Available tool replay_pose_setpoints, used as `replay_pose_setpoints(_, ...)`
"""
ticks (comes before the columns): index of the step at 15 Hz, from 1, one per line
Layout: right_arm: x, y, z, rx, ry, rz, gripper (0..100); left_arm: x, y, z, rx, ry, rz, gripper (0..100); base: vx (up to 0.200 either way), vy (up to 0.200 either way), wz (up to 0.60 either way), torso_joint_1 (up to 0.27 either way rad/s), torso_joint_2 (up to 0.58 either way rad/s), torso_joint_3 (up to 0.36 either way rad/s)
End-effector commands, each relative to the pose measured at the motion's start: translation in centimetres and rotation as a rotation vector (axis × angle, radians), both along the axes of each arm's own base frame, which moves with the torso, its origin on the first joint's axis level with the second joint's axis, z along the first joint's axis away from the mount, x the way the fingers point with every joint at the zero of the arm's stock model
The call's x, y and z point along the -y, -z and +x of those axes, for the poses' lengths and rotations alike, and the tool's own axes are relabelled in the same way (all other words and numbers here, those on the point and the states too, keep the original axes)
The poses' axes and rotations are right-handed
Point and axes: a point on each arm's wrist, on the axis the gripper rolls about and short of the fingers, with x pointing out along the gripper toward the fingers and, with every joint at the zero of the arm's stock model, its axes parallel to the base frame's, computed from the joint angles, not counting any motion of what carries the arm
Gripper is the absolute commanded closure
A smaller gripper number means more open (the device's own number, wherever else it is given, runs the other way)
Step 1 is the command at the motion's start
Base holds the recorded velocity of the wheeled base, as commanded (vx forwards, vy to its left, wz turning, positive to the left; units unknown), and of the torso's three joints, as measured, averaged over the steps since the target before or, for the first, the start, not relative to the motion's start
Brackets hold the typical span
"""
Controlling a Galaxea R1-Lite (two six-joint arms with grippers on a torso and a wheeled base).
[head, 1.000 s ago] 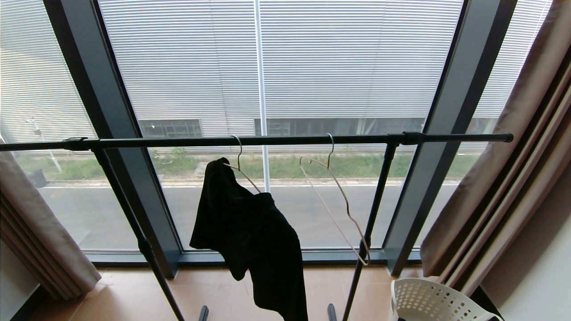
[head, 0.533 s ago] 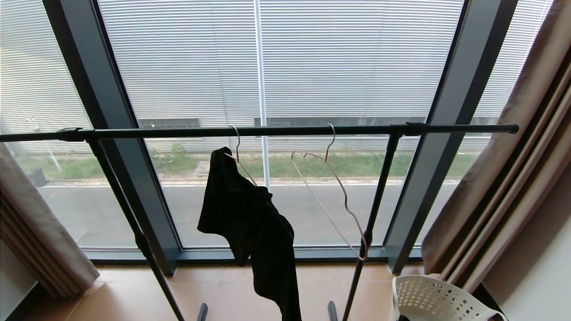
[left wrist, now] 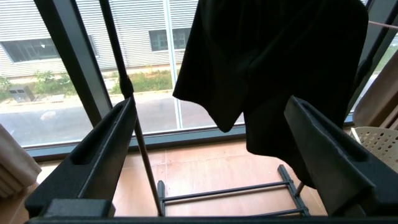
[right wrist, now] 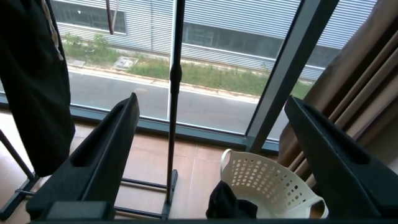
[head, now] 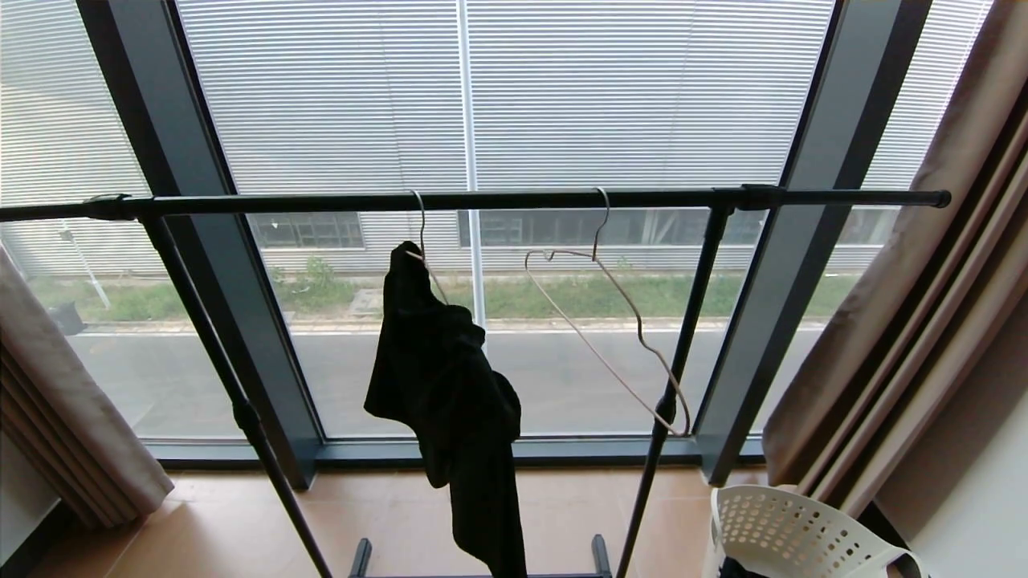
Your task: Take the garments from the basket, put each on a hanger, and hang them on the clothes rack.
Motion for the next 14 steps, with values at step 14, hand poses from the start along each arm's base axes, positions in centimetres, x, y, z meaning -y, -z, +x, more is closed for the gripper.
replay_pose_setpoints(14,0.00,-0.01,0.01,-0.001,0.000,0.000,0,0.00,0.03,0.01,-0.001,-0.003,-0.002,0,0.000,0.000,0.00,-0.206,0.52,0.310)
